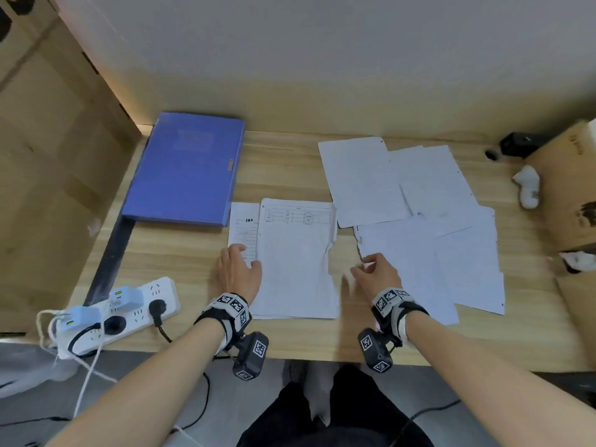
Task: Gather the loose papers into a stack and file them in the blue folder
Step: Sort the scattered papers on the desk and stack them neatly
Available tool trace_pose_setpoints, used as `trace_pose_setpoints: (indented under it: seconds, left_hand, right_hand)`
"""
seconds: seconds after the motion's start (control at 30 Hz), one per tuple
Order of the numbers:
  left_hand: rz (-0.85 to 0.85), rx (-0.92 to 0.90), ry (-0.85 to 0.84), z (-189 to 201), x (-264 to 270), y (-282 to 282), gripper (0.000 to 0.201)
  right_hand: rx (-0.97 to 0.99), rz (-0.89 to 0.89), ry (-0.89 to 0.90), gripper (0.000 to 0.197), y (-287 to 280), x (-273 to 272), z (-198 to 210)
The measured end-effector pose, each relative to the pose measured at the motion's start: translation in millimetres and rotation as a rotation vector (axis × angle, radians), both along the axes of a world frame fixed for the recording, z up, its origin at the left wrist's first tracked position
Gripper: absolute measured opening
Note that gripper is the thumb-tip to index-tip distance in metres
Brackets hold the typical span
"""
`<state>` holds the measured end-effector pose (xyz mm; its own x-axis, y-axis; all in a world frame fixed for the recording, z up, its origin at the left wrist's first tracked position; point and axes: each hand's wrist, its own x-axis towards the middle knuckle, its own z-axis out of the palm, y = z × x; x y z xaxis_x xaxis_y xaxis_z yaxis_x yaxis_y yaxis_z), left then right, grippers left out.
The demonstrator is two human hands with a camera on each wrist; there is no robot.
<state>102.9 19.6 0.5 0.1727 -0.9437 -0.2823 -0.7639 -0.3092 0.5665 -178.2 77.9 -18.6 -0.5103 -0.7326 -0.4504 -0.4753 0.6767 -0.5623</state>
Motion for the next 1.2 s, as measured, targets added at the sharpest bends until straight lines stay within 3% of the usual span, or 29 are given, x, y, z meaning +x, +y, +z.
trace_pose_setpoints:
  seconds: [0.13, 0.4, 0.6, 0.7, 0.77, 0.87, 0.97, 1.13, 1.2]
  left_hand:
    - [-0.148, 0.014, 0.087, 7, -56, -21, 0.039]
    - [-0.45, 0.098, 0.077, 13, -184, -52, 0.042]
    - [-0.634, 0.192, -0.06, 1, -252, -78, 0.057]
    - [-0.631, 0.258, -0.178, -14, -270, -91, 0.059]
    - [-0.624, 0.194, -0.245, -21, -284, -100, 0.051]
    - [-0.662, 0.053, -0.217, -26, -313, -115, 0.039]
    - [-0.695, 0.076, -0.172, -26, -352, -132, 0.03]
    - [-0.604, 0.312, -0.289, -40, -394, -150, 0.059]
    - [-0.571, 0.304, -0.321, -46, -399, -148, 0.059]
  right_hand:
    - [0.042, -0.064, 0.016, 0.031, 7, -52, 9]
    - [0.087, -0.12, 0.058, 0.029, 14, -169, 34]
    - [0.154, -0.087, 0.028, 0.033, -5, -216, 23]
    - [0.19, -0.033, 0.019, 0.032, -13, -221, 6]
    - [0.21, -0.007, 0.023, 0.034, -16, -223, -2]
    - [0.228, 0.032, 0.027, 0.034, -23, -226, -7]
    - [0.231, 0.075, 0.042, 0.028, -30, -229, -10]
    - [0.222, 0.106, 0.005, 0.017, -34, -234, -22]
    - [0.214, 0.109, -0.013, 0.018, -35, -237, -26]
